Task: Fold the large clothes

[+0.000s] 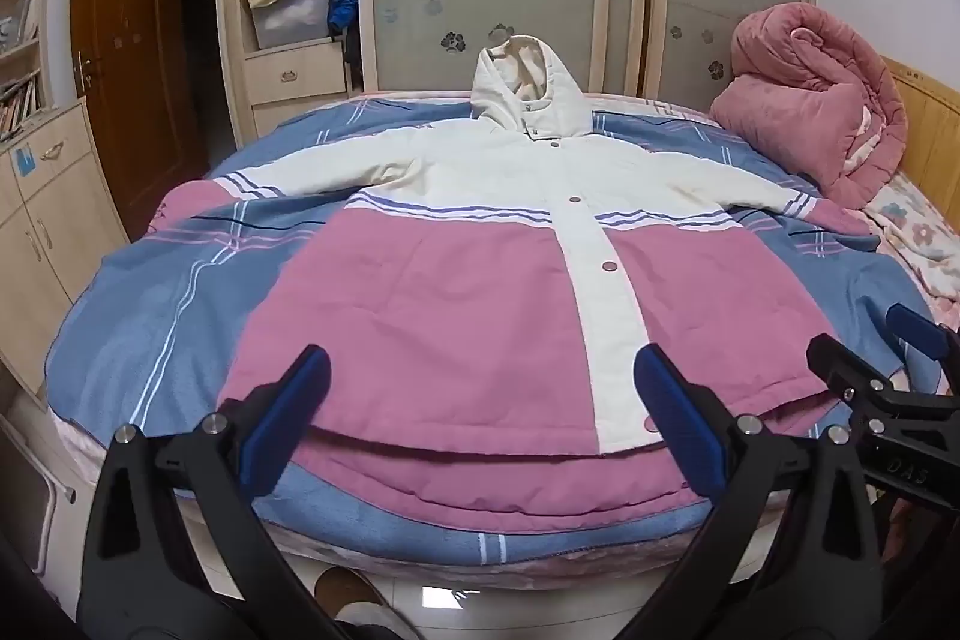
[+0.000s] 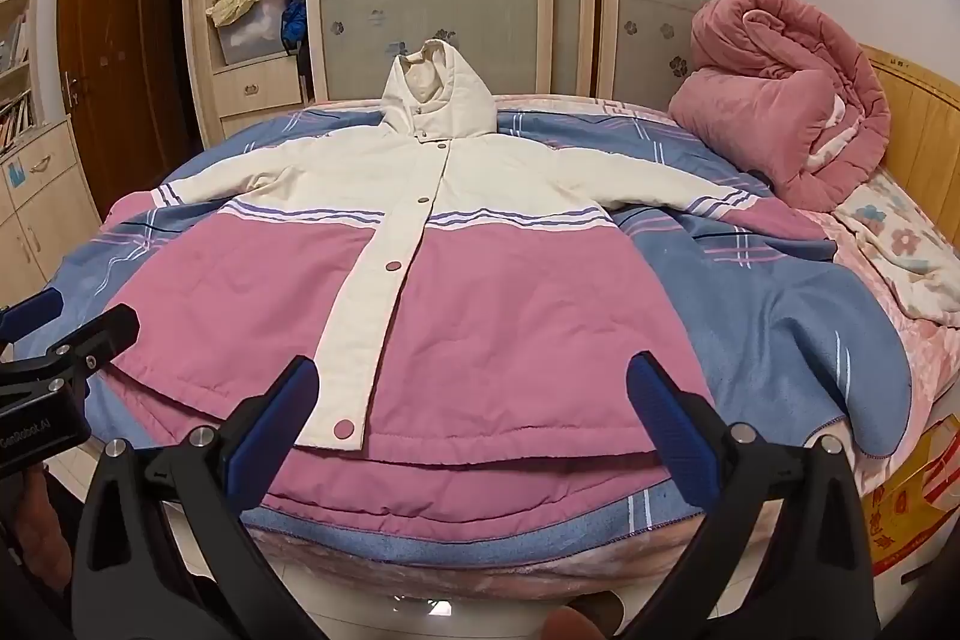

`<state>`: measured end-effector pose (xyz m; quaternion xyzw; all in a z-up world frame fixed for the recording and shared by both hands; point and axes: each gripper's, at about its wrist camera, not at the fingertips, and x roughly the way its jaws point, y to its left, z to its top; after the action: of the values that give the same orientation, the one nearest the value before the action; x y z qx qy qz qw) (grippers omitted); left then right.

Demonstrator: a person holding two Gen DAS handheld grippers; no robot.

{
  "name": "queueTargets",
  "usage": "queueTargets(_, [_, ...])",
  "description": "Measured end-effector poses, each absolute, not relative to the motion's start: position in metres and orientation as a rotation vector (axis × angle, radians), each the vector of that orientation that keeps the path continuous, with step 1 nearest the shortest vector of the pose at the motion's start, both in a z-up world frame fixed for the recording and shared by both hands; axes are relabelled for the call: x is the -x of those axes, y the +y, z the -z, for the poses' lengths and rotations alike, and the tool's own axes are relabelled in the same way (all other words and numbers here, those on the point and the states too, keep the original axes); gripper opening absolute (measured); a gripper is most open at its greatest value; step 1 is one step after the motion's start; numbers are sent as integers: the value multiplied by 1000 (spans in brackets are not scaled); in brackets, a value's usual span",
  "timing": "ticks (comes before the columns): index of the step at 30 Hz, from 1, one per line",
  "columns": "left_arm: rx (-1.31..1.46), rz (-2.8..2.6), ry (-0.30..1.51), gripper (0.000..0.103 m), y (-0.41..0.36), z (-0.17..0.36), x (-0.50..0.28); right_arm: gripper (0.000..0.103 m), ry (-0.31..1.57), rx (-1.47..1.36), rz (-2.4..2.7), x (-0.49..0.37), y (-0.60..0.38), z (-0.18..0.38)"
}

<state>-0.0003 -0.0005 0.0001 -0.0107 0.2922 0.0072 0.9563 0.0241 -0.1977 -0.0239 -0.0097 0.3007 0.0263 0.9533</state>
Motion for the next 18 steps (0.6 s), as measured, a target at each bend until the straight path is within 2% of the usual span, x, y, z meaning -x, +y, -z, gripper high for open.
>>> queueTargets(18, [-1,-22,601,101,2,3,-2,102,613,4,-58,-23,-200,20])
